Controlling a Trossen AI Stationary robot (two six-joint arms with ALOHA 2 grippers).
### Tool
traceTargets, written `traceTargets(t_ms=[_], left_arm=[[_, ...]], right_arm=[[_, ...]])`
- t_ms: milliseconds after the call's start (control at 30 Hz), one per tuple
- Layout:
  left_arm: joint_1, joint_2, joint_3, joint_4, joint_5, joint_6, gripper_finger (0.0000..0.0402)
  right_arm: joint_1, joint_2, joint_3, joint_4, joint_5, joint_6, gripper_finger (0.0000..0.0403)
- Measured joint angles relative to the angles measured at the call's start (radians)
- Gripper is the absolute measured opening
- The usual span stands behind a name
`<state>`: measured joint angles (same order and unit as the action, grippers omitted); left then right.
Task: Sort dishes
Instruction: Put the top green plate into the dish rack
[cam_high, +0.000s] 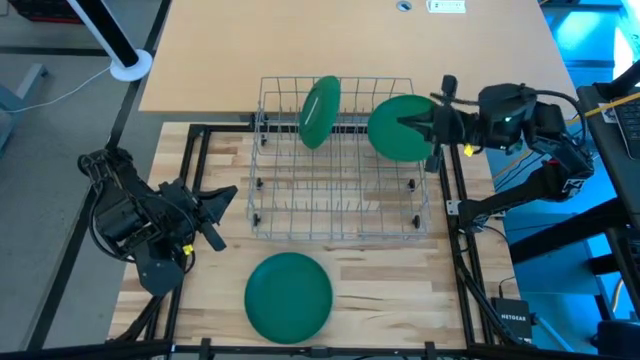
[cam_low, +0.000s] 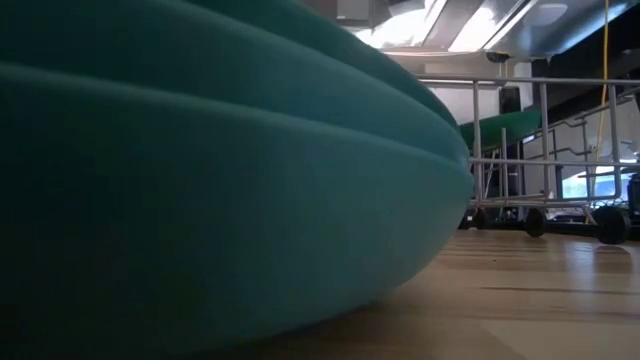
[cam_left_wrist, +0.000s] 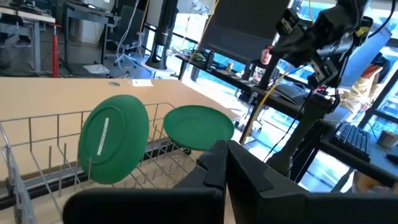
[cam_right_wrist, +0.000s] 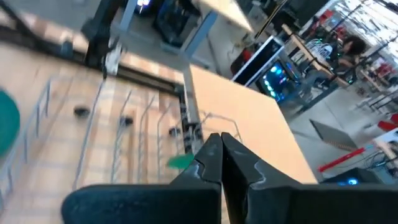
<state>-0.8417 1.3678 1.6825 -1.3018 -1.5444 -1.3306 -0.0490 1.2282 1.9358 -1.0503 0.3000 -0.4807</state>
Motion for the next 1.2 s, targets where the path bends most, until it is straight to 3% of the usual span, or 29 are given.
traceTargets(t_ms=[133, 300, 567, 733, 1000, 1200], left_arm=[[0.000, 0.000, 0.000, 0.000, 0.000, 0.001, 0.0000], [0.000, 0.000, 0.000, 0.000, 0.000, 0.020, 0.0000], [0.000, 0.000, -0.031, 0.001, 0.001, 0.030, 0.0000], [0.000, 0.000, -0.073, 0.005, 0.008, 0.012, 0.0000], [0.000, 0.000, -0.138, 0.001, 0.013, -0.055, 0.0000], [0.000, 0.000, -0.140, 0.001, 0.021, -0.047, 0.0000]], right_arm=[[0.001, 0.000, 0.000, -0.140, 0.016, -0.043, 0.0007], [0.001, 0.028, 0.000, -0.316, 0.108, -0.055, 0.0031], [0.001, 0.132, 0.000, -0.512, 0.162, -0.078, 0.0119], [-0.002, 0.216, -0.036, -0.522, 0.154, -0.082, 0.0162], [-0.140, 0.228, -0.219, -0.522, 0.151, -0.136, 0.0159], [-0.281, 0.223, -0.272, -0.520, 0.019, -0.205, 0.0152]])
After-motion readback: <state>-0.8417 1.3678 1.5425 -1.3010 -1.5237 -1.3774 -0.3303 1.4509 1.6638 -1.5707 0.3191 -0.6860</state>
